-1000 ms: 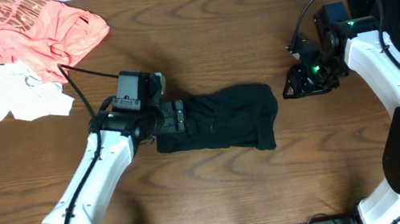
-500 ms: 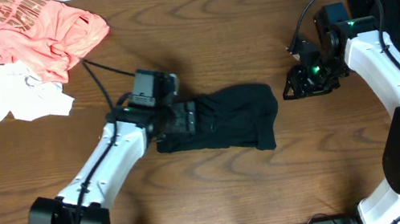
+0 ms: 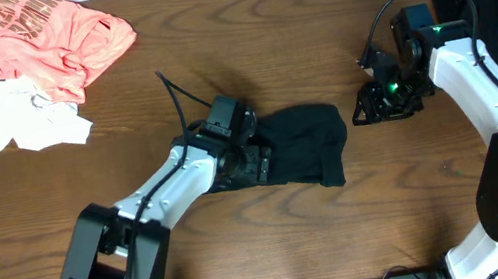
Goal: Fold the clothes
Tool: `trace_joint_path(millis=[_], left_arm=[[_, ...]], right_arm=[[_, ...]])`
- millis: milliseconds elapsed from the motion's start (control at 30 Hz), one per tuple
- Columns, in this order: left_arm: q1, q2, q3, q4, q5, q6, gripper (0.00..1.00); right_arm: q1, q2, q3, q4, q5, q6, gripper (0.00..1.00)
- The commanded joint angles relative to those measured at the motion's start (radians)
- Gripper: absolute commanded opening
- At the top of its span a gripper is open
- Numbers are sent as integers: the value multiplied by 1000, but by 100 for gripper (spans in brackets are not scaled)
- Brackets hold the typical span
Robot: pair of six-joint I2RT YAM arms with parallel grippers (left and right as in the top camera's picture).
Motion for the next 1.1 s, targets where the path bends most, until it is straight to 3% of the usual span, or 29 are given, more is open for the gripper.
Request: trace_joint_path(millis=[0, 433, 667, 767, 867, 1067], left_arm=[[0, 54, 15, 1, -11, 5, 85], [2, -108, 16, 12, -10, 5, 86], [2, -243, 16, -55, -10, 5, 93], [2, -264, 16, -80, -10, 5, 94], [2, -274, 16, -82, -10, 5, 95], [2, -276, 16, -79, -11, 5, 98]], right_arm=[[-10, 8, 8, -3, -15, -17, 43], [-8, 8, 8, -2, -35, 30, 41], [-6, 8, -5, 20, -66, 115, 42], [-5, 8, -39, 53, -87, 120, 49], [-4, 8, -90, 92, -90, 126, 67], [-4, 8, -190, 203, -148, 134, 84]])
